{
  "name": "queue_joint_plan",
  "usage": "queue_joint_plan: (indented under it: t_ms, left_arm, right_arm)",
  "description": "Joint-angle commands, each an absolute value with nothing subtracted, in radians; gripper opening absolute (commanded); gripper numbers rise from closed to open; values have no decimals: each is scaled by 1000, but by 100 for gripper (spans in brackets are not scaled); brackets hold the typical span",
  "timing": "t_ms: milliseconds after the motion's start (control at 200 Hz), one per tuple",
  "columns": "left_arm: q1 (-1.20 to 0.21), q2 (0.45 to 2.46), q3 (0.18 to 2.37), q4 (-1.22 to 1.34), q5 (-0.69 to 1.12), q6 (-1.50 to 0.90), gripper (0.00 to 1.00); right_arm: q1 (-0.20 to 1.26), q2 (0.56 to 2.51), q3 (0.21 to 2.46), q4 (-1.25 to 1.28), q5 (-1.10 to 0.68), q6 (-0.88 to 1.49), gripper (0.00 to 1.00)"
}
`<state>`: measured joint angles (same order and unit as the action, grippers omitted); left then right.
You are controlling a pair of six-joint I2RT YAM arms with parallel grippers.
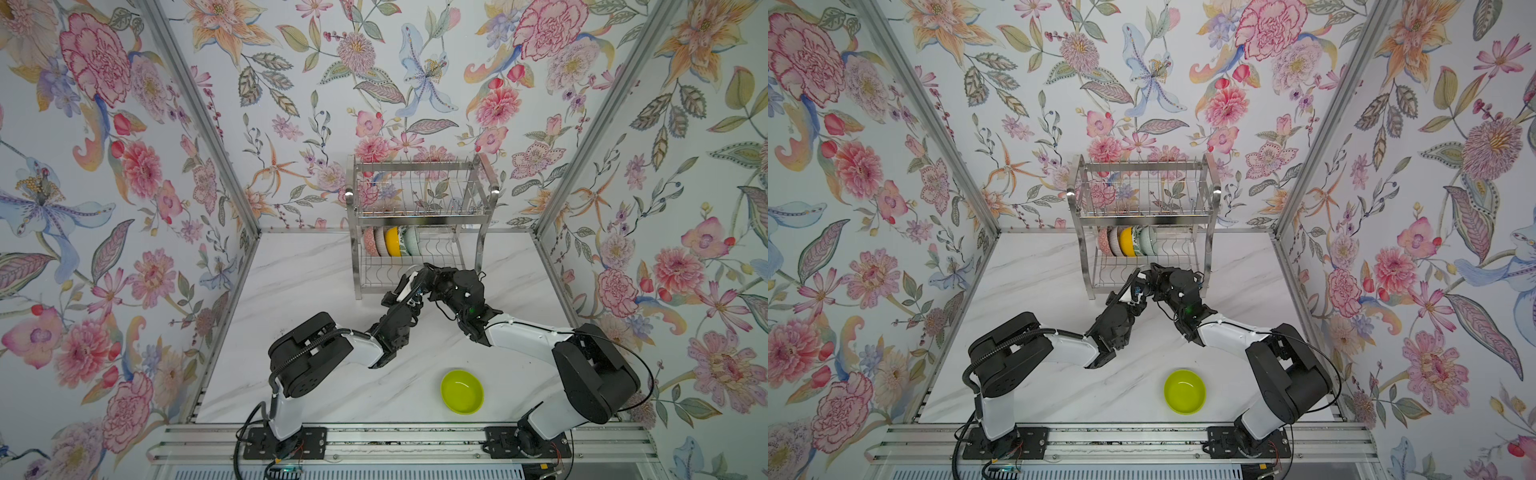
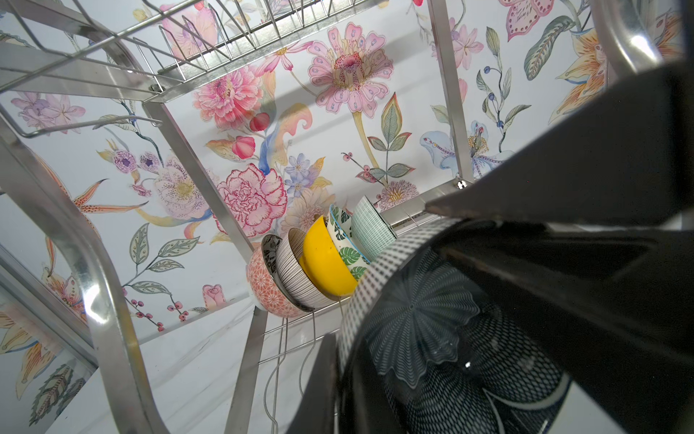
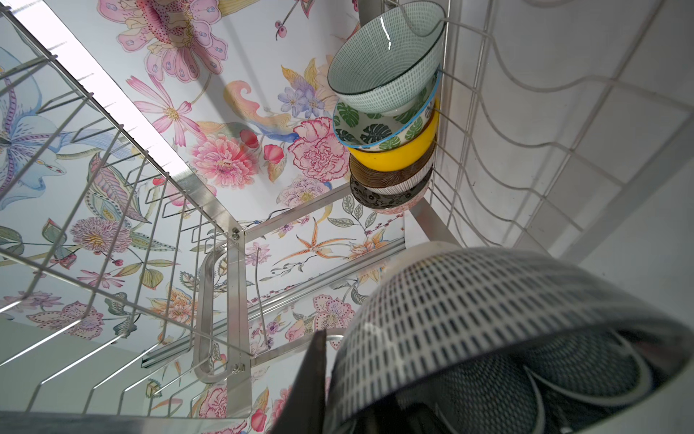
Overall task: Load bowls into a dish rack
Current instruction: Place the bowl in the dish rack.
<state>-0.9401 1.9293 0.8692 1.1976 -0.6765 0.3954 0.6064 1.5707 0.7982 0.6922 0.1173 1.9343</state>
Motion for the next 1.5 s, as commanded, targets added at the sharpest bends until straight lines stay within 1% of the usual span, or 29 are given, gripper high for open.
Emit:
queue_joint_plan:
  t_ms: [0,150,235,325,390,470,581,646,676,716,871,946,1041,1176,1286,1386,1496]
  left_arm:
    - [-939,1858,868,1273,-662,378,0]
    - [-939,1831,864,1222,-656,341,0]
    - [-939,1813,860,1194,-639,311,6]
    - [-937,1789,853,1163,-619,279,19]
    - [-937,1772,847,1141,-609,258,32]
    - [-936,1742,832,1113,-599,232,42]
    - [-936,1682,796,1058,-565,185,62]
    - [-930,1637,775,1019,-543,141,73]
    - [-927,1617,766,997,-529,122,76]
    - [-919,1590,752,971,-509,96,82]
    - [-871,1482,731,838,-379,-20,98]
    - [-829,1458,744,757,-277,-102,99]
    - [-777,1474,813,631,-156,-198,99]
    - [-746,1517,913,460,-129,-274,99]
    - [-701,1549,997,326,-57,-375,99]
    - [-683,1555,1018,292,-20,-416,99]
    - [-674,1552,997,309,-46,-479,99]
  right_arm:
    - [609,1566,822,672,155,1882,11]
    - [612,1559,809,709,168,1854,4]
    - [612,1563,802,771,163,1817,1]
    - [611,1566,800,821,148,1770,0]
    - [605,1567,799,853,131,1730,0]
    - [595,1559,793,871,118,1675,0]
    - [569,1536,803,844,91,1533,0]
    - [555,1527,838,780,30,1406,0]
    - [517,1525,850,757,4,1348,0]
    - [500,1524,859,737,-21,1285,0]
    - [439,1542,885,718,-148,1056,0]
    - [433,1561,932,632,-200,907,0]
    - [427,1593,951,620,-237,784,0]
    - [420,1639,977,622,-271,635,0]
    - [401,1676,997,648,-323,569,0]
    - [382,1706,1013,672,-357,530,0]
    - [363,1735,1042,680,-390,493,0]
